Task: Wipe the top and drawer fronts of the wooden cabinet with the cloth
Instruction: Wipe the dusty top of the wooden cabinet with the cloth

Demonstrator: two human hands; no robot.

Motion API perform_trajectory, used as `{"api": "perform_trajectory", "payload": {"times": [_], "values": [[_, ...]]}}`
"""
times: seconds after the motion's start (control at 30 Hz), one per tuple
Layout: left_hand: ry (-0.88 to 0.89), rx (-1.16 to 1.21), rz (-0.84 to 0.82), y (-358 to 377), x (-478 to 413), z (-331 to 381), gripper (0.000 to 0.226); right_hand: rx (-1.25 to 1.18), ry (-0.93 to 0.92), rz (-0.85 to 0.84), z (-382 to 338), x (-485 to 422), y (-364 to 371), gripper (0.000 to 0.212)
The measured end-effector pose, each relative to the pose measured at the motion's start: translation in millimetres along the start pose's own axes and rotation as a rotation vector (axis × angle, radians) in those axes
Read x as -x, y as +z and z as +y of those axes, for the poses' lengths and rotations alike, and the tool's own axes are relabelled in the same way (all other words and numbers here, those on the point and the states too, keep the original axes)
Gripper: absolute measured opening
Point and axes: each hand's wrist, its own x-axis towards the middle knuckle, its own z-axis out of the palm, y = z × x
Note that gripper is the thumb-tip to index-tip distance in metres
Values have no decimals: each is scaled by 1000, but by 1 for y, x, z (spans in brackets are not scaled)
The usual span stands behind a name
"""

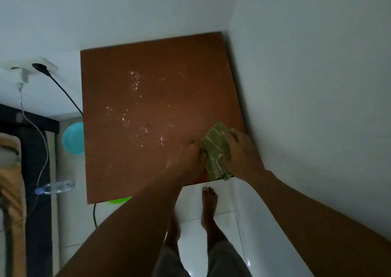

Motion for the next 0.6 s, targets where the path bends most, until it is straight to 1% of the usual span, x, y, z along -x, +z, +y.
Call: {"api": "perform_trajectory", "payload": {"times": [0.1, 0.2, 0.37, 0.53, 0.6], "values": [[37, -34, 59, 9, -1, -4, 36, 107, -62, 96, 1, 0, 13, 81], [76, -93, 115, 20, 0, -11, 39, 153, -144, 119, 3, -4, 32, 80], [177, -149, 194, 30, 5, -23, 58, 212, -168, 157, 9, -10, 54, 73], [258, -176, 324, 37, -6, -34, 46, 231, -214, 260, 12, -18, 58, 62], [273, -184, 328, 35, -14, -35, 44, 217, -243, 293, 13, -25, 58, 58]]}}
